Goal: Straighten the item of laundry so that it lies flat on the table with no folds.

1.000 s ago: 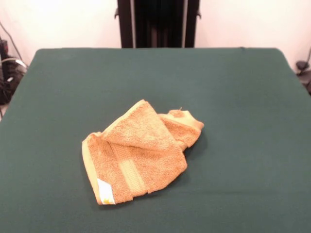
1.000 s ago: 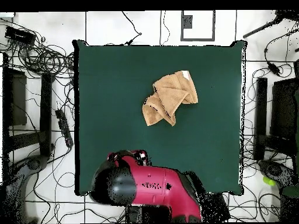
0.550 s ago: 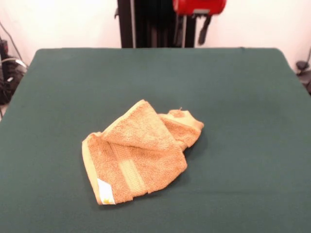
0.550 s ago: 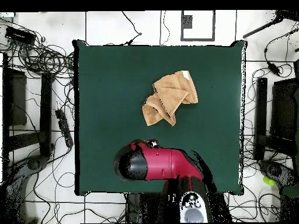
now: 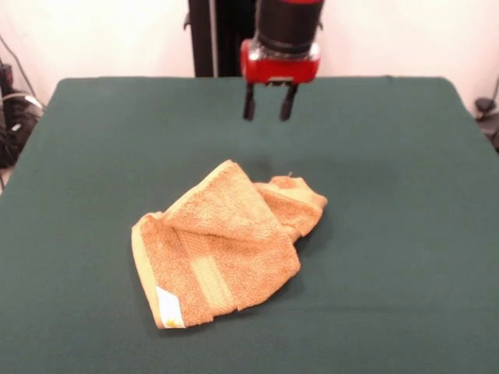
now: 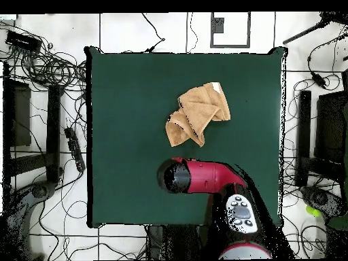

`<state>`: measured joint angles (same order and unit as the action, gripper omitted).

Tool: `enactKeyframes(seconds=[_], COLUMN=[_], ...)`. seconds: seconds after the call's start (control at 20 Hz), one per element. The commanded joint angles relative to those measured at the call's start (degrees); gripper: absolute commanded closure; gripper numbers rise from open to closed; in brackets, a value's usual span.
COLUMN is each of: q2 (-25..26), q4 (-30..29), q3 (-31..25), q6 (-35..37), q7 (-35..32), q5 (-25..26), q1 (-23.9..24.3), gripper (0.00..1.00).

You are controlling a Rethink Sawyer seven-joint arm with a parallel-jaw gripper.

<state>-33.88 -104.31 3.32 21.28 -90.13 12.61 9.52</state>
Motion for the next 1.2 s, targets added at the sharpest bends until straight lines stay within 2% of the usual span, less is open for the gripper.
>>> enactKeyframes(seconds=[0.05, 0.3, 0.6, 0.8, 1.05, 1.2], q2=[5.2, 8.8, 12.4, 16.8, 21.8, 23.2], q4=[6.3, 10.6, 16.2, 20.3, 21.2, 20.6], q3=[-7.1, -11.6, -20.4, -26.2, -33.5, -36.1], q6=[-0.6, 2.8, 11.7, 15.5, 21.5, 23.3], q7=[-0.5, 5.4, 15.7, 20.1, 20.2, 19.0], q5=[1.6, 3.1, 5.1, 6.3, 3.7, 2.6], q1=[6.0, 13.0, 24.2, 30.9, 37.6, 39.8], gripper=[0.0, 0.0, 0.0, 0.0, 0.0, 0.0])
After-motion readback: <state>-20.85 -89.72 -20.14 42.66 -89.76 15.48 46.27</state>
